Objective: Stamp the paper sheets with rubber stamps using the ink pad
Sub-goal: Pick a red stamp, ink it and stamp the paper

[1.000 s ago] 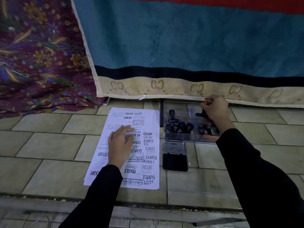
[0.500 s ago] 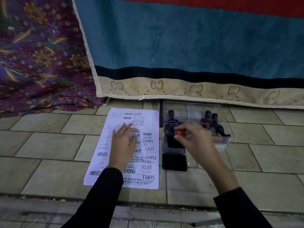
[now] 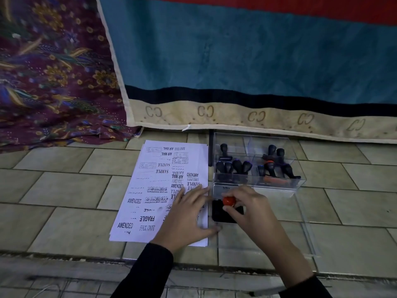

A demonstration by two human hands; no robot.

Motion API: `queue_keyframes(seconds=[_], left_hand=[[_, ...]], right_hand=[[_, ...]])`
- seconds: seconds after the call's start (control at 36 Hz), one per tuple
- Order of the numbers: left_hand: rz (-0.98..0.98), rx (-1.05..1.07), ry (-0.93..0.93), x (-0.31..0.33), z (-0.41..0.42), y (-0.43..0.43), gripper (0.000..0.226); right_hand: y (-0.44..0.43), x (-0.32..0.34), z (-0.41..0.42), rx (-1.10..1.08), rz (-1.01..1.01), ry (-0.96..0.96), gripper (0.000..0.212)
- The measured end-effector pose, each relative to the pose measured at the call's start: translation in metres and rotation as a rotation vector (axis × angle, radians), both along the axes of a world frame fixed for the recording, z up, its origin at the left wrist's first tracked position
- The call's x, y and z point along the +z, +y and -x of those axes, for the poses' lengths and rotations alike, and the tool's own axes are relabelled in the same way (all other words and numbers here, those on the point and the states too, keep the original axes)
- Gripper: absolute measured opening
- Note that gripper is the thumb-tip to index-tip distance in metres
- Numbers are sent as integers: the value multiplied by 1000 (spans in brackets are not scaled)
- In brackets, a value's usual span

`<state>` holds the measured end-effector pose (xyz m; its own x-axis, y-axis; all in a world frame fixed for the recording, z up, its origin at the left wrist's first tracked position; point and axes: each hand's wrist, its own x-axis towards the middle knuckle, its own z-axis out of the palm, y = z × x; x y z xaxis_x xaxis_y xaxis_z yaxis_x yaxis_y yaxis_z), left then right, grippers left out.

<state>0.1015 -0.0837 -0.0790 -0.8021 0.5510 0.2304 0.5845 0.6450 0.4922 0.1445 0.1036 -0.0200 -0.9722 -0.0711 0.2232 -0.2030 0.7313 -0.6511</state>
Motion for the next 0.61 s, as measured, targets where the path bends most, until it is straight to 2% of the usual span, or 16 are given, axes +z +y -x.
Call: queue_keyframes(seconds=[0.33, 0.42, 0.5, 0.56, 0.61], left_hand=[[-13, 25, -21, -1, 0, 1, 62], [-309, 90, -184, 10, -1, -2, 47], [-660, 273, -315, 26, 5, -10, 25], [-726, 398, -278, 31, 16, -18, 21], [-670, 474, -217, 29, 33, -28, 21]], right_hand=[[-2, -4, -6, 11, -11, 67, 30], [0, 3, -2, 2, -9, 34, 28], [-3, 17, 9, -20, 97, 29, 30], [-9, 27, 24, -28, 128, 43, 34], [-17, 34, 44, -18, 121, 68, 32]])
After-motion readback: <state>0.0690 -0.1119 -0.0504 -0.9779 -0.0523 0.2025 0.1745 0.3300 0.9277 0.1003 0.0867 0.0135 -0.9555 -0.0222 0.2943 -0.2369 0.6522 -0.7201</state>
